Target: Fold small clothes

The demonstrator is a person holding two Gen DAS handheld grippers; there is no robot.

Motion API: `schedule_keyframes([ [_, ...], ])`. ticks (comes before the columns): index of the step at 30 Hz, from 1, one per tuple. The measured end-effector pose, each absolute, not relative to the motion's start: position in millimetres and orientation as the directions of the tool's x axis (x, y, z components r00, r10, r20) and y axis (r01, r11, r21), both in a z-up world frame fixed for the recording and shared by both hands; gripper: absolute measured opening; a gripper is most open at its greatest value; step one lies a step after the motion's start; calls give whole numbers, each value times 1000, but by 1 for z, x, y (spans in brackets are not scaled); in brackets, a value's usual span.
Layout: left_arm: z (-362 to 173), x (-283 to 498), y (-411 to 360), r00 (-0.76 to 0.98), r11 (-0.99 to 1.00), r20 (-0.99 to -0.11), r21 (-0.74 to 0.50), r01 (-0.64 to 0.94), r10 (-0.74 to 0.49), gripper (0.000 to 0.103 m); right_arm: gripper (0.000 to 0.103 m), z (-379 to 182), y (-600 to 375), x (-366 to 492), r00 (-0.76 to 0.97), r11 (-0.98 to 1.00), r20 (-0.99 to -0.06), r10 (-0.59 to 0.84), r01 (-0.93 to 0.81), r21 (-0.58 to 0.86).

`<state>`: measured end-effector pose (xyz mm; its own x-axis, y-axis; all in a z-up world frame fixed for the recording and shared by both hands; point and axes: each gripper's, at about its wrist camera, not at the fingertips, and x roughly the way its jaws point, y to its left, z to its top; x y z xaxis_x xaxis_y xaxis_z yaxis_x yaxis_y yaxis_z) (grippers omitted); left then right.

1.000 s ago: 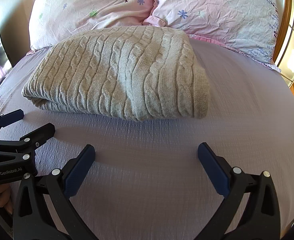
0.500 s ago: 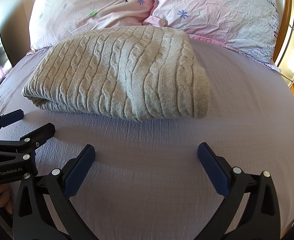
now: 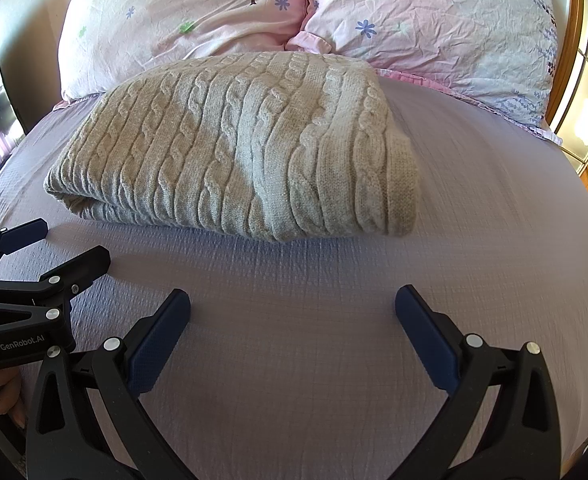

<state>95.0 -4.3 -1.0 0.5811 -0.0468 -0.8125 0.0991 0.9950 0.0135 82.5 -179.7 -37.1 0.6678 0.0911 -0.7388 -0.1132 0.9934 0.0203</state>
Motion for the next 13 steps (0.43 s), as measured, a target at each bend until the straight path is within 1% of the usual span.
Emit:
schedule_keyframes([
  [13,-1,94,-3,584,995,-811,13,95,-45,101,102,-37,-180,82,668,993,-739,91,-113,20],
])
